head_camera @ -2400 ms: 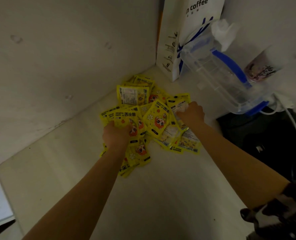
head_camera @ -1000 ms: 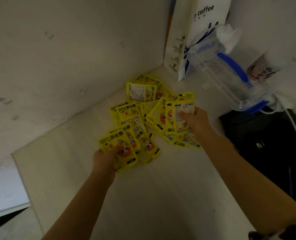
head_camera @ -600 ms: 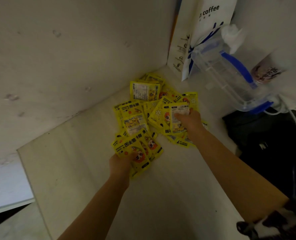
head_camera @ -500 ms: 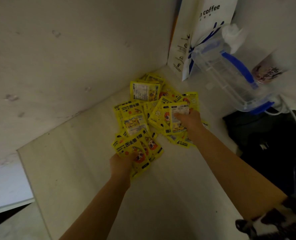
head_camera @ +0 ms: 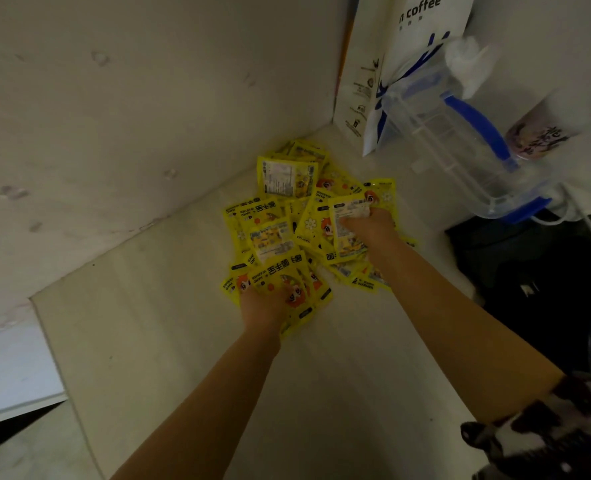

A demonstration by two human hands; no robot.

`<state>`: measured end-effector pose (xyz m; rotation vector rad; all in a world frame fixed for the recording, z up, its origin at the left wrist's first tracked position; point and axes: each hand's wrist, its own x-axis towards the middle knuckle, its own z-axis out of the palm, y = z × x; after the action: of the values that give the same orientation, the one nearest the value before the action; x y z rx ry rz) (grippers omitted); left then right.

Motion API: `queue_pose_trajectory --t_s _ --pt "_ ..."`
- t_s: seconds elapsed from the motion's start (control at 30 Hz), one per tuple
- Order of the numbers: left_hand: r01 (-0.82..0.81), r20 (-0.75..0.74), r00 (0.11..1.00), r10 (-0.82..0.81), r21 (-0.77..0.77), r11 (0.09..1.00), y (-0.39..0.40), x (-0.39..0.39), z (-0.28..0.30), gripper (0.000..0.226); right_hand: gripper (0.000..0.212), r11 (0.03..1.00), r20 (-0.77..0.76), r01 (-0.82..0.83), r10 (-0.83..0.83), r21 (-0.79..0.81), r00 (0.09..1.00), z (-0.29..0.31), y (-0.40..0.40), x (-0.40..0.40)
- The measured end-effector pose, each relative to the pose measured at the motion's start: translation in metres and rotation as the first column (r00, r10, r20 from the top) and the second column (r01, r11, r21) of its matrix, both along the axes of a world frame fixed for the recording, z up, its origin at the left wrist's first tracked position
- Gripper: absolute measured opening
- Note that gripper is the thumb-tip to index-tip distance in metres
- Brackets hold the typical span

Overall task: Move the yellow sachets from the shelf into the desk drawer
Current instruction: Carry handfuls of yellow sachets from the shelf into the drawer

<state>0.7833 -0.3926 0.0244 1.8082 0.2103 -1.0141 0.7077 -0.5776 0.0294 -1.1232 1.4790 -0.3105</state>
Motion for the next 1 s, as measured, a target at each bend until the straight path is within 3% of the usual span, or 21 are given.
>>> queue_pose_trajectory --t_s 0.27,0.5,0.57,0.8,1.0 --pt "-0.031 0.029 0.999 0.032 -0.022 0.999 0.006 0.006 -0.003 0.034 0.033 0.999 0.011 0.03 -0.03 -0.017 1.0 -0.002 -0.003 -0.007" --pt "-0.038 0.001 0.999 0.038 -0.095 0.995 0.022 0.013 -0.002 0.02 0.038 0.998 0.051 0.057 -0.057 -0.006 0.997 -0.004 0.005 -0.026" --pt "-0.051 -0.033 0.998 0.047 -0.126 0.991 0.028 0.014 -0.001 0.026 0.04 0.998 0.063 0.054 -0.053 -0.016 0.997 -0.003 0.011 -0.034" --pt "-0.058 -0.086 0.995 0.042 -0.2 0.978 0.057 0.012 0.003 0.034 0.037 0.998 0.116 0.06 -0.059 -0.004 0.992 -0.003 0.051 -0.068" --pt "-0.016 -0.125 0.992 -0.013 -0.229 0.973 0.085 0.001 0.007 0.023 0.029 0.981 0.149 0.178 -0.187 0.072 0.971 -0.004 0.107 -0.103"
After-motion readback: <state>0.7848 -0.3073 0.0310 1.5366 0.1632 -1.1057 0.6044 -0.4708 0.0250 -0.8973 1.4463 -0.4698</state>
